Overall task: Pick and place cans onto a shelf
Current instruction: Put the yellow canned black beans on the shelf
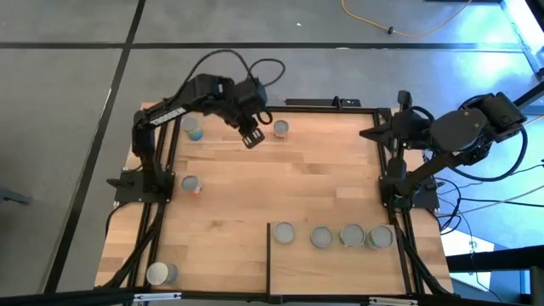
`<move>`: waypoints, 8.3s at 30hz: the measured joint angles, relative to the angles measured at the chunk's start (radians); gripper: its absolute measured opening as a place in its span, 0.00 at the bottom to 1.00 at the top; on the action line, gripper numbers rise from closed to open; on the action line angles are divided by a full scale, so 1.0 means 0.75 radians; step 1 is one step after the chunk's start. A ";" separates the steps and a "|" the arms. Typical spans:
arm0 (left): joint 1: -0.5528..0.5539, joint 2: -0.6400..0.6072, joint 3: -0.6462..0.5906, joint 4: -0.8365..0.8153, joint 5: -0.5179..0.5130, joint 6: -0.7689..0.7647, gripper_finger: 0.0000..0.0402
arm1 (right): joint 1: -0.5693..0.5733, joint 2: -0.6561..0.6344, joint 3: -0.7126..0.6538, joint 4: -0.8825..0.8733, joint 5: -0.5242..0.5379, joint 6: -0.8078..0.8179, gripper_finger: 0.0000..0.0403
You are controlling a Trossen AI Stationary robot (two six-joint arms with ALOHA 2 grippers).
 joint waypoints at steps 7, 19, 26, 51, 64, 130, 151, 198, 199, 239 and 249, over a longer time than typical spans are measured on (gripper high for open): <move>0.151 0.018 -0.004 0.000 0.268 0.913 0.19 | 0.000 0.001 -0.001 0.000 0.028 0.039 0.00; 0.356 0.020 -0.269 0.298 0.298 1.504 0.19 | 0.000 0.001 -0.001 0.000 0.064 0.074 0.01; 0.408 0.019 -0.468 0.515 0.405 1.884 0.19 | 0.000 0.001 -0.004 0.000 0.071 0.040 0.01; 0.611 0.018 -0.707 0.933 0.689 2.102 0.19 | -0.161 -0.023 -0.222 0.000 0.339 0.317 0.00; 0.623 0.074 -0.708 1.212 0.750 1.083 0.19 | -0.389 -0.025 -0.226 0.000 0.342 0.361 0.00; 0.729 0.451 -0.706 1.134 1.001 1.579 0.19 | -0.683 0.068 -0.226 0.000 0.268 0.563 0.01; 0.735 0.277 -0.641 0.929 0.800 1.544 0.19 | -0.692 0.068 -0.226 0.000 0.233 0.566 0.01; 0.360 0.349 -0.421 0.533 0.292 0.604 0.19 | -0.722 0.074 -0.226 0.000 0.081 0.420 0.01; 0.387 0.340 -0.420 0.534 0.308 0.604 0.19 | -0.722 0.074 -0.226 0.000 0.081 0.423 0.01; 0.771 0.614 -0.394 0.789 1.073 0.935 0.19 | -0.794 0.084 -0.225 0.000 0.134 0.671 0.01; 0.739 0.611 -0.393 0.700 0.978 1.629 0.19 | -0.794 0.112 -0.225 0.000 0.122 0.669 0.01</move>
